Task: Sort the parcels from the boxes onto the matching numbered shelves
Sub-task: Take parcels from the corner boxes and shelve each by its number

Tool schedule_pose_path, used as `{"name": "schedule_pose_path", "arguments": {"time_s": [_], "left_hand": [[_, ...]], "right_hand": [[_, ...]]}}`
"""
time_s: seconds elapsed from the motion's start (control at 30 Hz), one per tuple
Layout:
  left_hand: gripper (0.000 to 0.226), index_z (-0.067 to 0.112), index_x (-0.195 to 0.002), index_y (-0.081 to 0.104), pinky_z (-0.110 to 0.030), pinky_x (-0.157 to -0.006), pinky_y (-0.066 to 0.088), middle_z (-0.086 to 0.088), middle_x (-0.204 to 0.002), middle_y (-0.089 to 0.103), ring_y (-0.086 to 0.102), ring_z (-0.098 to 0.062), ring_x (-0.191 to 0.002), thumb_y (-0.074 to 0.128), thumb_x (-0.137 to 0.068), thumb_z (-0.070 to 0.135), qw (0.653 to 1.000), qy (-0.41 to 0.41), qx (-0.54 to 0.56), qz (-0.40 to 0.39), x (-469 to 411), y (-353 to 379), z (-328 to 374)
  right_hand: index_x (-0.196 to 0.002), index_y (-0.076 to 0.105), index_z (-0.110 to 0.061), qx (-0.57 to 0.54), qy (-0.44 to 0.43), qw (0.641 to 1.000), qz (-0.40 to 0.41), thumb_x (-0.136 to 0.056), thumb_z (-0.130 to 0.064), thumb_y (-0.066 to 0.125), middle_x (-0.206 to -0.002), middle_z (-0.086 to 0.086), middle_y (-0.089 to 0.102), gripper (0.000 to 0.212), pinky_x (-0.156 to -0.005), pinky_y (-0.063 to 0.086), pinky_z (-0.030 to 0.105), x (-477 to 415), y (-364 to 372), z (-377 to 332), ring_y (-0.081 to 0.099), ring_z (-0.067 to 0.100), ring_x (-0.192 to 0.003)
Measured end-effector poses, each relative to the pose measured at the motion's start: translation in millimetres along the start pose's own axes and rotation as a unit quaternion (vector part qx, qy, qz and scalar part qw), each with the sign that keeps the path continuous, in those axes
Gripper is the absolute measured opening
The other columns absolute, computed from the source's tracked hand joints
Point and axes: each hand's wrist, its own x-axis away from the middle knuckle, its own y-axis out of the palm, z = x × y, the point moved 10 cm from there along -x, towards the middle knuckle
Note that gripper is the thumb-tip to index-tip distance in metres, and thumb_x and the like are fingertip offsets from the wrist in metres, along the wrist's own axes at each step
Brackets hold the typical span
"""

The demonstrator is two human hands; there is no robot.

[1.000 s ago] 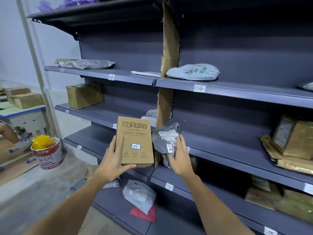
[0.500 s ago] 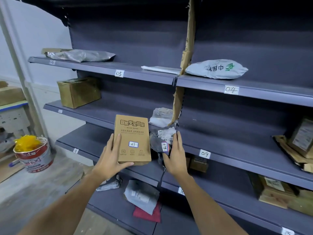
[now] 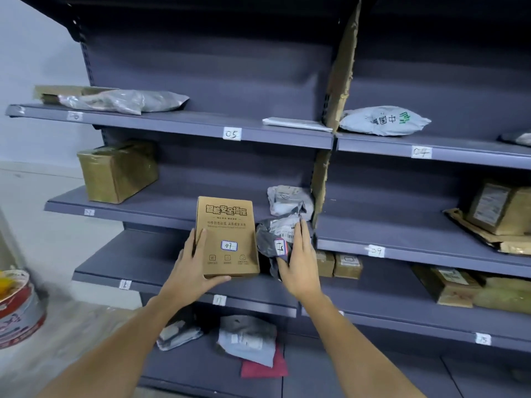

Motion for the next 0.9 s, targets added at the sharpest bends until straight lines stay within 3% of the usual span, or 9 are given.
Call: {"name": "schedule_pose_path", "arguments": {"time_s": [0.3,0.5,0.6,0.9], "left_hand": [[0.129,0.037,-0.154,-0.018,-0.049,-0.121,0.022,0.004,-0.165,-0.012,0.009,-0.031,-0.152,0.077,-0.072,0.064,1.0,-0.015,0.004,0.006,-9,-71,-94],[0.127,0.034,-0.156,-0.015,-0.052,-0.119,0.027,0.005,-0.165,-0.01,0.014,-0.031,-0.151,0.076,-0.073,0.064,0.999,-0.013,-0.028,0.026,-47,-109,-154],[0.129,0.036,-0.155,-0.017,-0.049,-0.12,0.025,0.005,-0.165,-0.011,0.008,-0.027,-0.153,0.076,-0.071,0.066,0.999,-0.015,-0.037,0.028,-77,-124,-184],[0.129,0.037,-0.155,-0.014,-0.047,-0.119,0.028,0.006,-0.166,-0.01,0.008,-0.024,-0.153,0.076,-0.069,0.07,0.999,-0.023,-0.038,-0.007,-160,-133,-243]], "right_hand": [[-0.159,0.002,-0.005,-0.011,0.0,1.0,-0.024,-0.096,-0.017,0.058,-0.168,0.005,-0.002,0.085,-0.116,0.032,0.046,-31,73,-81,0.021,0.028,-0.152],[-0.159,0.005,-0.004,-0.033,-0.001,0.999,-0.021,-0.094,-0.027,0.048,-0.168,0.006,0.001,0.081,-0.12,0.024,0.042,-81,132,-118,0.02,0.025,-0.151],[-0.159,0.004,-0.006,-0.042,-0.005,0.999,-0.017,-0.097,-0.025,0.051,-0.168,0.004,-0.001,0.081,-0.121,0.02,0.036,-112,162,-130,0.023,0.025,-0.149],[-0.159,0.004,-0.006,-0.022,0.011,1.0,-0.02,-0.098,-0.02,0.056,-0.168,0.002,-0.003,0.082,-0.122,0.018,0.035,-194,218,-134,0.022,0.023,-0.15]]}}
